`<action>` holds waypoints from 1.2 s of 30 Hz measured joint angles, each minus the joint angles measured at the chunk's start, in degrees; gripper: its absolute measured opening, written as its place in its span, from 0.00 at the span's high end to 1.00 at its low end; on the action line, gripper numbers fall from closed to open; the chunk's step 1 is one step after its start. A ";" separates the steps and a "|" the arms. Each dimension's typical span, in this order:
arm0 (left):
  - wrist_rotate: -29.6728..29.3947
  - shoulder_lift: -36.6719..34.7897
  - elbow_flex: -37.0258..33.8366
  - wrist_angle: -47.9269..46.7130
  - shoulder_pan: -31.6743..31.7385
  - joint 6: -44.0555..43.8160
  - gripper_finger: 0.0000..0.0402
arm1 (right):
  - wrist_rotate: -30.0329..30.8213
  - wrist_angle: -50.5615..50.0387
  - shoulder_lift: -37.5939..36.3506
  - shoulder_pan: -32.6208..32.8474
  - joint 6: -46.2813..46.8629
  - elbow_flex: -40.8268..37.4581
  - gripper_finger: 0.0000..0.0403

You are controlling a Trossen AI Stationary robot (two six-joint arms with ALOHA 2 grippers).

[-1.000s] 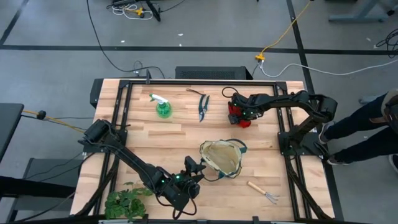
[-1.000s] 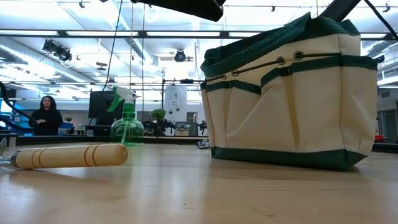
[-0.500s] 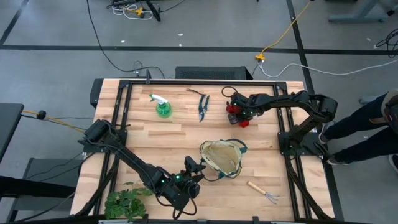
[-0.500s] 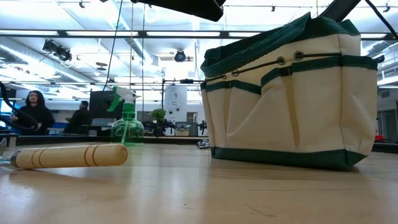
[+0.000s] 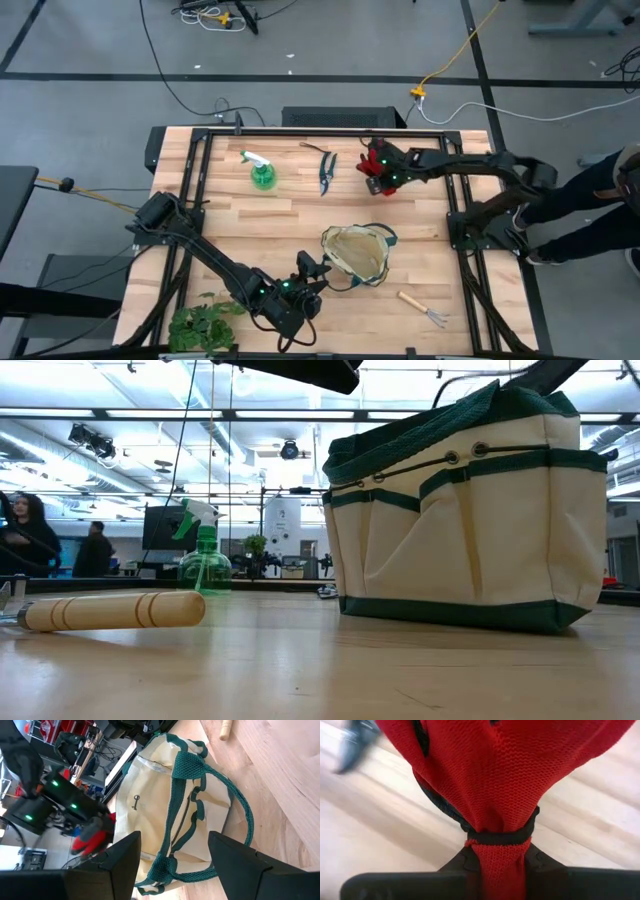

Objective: Pick & Place Garden tools in Gardening bag
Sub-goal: Put the red gloves into the green gardening bag

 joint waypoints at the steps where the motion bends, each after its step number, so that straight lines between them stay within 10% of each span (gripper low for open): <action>1: 0.00 0.00 0.00 0.00 0.00 0.02 0.41 | 0.27 -0.06 -1.62 0.52 0.04 0.01 0.87; 16: -0.22 0.00 0.00 0.07 0.32 -0.49 0.41 | 2.11 5.59 -20.62 13.57 0.90 0.09 0.87; 36: -0.27 0.00 -0.01 0.04 0.46 -1.12 0.41 | 2.96 17.07 -21.09 37.26 2.89 0.17 0.87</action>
